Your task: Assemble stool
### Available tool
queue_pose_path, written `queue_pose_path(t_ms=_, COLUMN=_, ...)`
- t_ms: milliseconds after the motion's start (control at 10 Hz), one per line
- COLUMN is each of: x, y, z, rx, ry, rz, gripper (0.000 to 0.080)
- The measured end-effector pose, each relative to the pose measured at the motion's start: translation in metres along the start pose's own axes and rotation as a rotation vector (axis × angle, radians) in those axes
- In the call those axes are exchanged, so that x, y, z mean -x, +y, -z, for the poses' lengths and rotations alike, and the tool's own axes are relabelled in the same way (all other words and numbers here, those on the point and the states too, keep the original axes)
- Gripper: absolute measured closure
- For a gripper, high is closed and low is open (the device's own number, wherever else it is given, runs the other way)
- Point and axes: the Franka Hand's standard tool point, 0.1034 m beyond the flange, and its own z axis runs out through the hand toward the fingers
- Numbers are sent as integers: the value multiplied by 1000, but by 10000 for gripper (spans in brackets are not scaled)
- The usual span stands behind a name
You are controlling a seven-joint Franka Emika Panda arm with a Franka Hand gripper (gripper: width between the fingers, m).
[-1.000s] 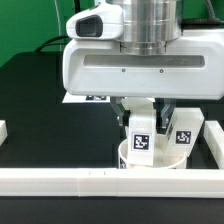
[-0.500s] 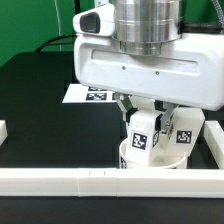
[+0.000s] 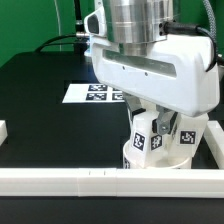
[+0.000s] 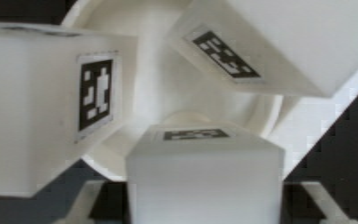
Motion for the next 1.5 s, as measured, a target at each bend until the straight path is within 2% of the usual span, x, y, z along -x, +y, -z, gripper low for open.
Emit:
queue_pose_path(t_ms=200, x=1, y=-1, z=-1, rx=-30, ry=-11, rz=-183, gripper=459)
queue_pose_path(t_ms=500, x=2, y=-3, z=-1, rx=-40, ry=-21, rz=-382, gripper=459)
queue_pose_path(t_ms=1100, x=7, y=-6, z=-1, rx=-43, ry=-37, rz=-700, gripper=459)
queue_pose_path(t_ms=1200, x=7, y=-7, z=-2, rx=-43, ry=-37, rz=-713, gripper=371)
queue_pose_path(t_ms=1300, x=8, y=-7, z=-2, rx=-42, ry=-37, rz=-711, gripper=371)
queue_pose_path(t_ms=1400, x=8, y=-6, z=-1, rx=-40, ry=-39, rz=-695, gripper=241)
queue_pose_path(t_ms=1500, x=7, y=-5, z=2, rx=-28, ry=-48, rz=-663, gripper=171)
